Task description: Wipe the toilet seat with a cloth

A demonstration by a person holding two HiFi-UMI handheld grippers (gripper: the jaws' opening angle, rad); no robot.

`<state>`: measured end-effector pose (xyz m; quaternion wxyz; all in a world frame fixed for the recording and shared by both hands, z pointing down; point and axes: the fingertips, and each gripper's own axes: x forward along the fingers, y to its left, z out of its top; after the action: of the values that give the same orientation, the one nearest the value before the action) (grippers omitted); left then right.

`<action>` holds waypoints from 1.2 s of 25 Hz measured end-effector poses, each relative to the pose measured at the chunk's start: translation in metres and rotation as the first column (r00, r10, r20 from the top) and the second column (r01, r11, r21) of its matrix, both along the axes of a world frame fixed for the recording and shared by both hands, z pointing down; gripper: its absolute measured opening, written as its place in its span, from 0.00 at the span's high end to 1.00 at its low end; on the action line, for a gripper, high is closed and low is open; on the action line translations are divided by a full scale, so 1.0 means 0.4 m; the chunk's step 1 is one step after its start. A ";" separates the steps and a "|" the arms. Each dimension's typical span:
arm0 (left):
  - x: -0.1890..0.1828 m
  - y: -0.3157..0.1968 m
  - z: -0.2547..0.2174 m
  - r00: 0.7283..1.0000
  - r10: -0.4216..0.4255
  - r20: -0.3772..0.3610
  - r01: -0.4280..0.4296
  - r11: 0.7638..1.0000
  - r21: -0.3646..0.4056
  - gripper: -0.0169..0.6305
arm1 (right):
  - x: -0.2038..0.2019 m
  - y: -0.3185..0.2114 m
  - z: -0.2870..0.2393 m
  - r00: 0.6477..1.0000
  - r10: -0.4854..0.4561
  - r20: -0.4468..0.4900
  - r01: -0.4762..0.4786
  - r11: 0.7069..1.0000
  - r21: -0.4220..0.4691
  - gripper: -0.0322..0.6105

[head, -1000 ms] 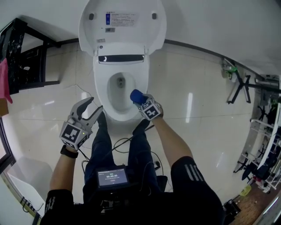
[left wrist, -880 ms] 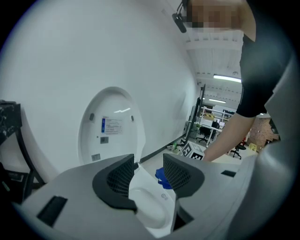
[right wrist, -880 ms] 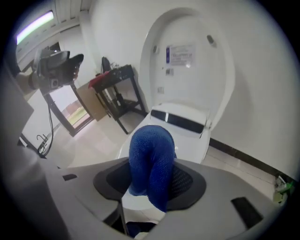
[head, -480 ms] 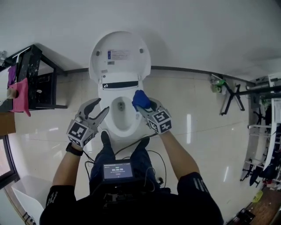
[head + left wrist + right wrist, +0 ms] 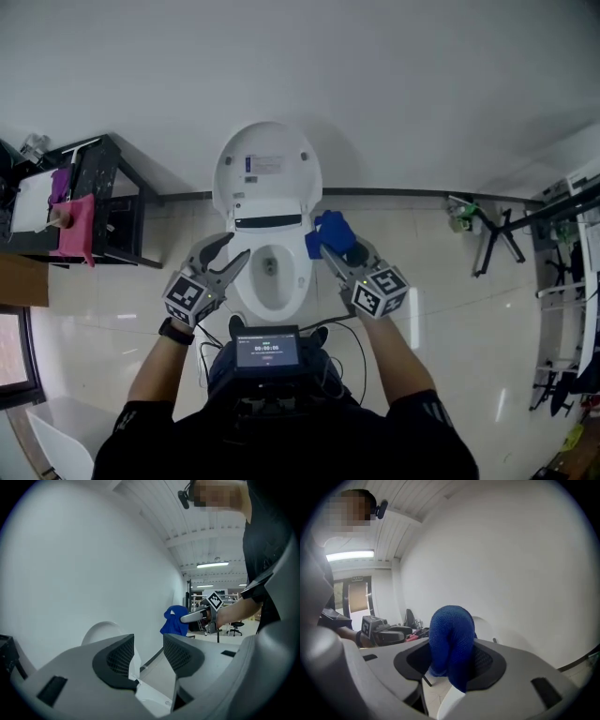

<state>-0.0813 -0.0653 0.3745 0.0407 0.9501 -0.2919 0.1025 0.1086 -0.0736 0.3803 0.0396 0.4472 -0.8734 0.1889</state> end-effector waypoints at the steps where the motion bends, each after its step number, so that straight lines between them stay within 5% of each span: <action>1: -0.001 0.004 -0.013 1.000 -0.007 -0.005 0.007 1.000 -0.003 0.68 | 0.004 0.004 -0.022 1.000 0.005 0.005 -0.005 1.000 0.018 0.61; 9: -0.026 0.004 -0.054 0.999 -0.032 -0.032 0.033 0.999 0.017 0.68 | 0.006 0.021 -0.121 1.000 0.015 0.013 -0.016 0.995 0.101 0.62; 30: -0.030 -0.003 -0.085 0.995 -0.075 -0.071 0.077 0.997 0.027 0.68 | -0.009 0.028 -0.141 0.999 -0.033 0.001 0.033 0.993 0.116 0.62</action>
<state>-0.0933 -0.0666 0.3406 0.0407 0.9417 -0.3279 0.0631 0.1048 -0.0625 0.3241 0.0152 0.4338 -0.8903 0.1379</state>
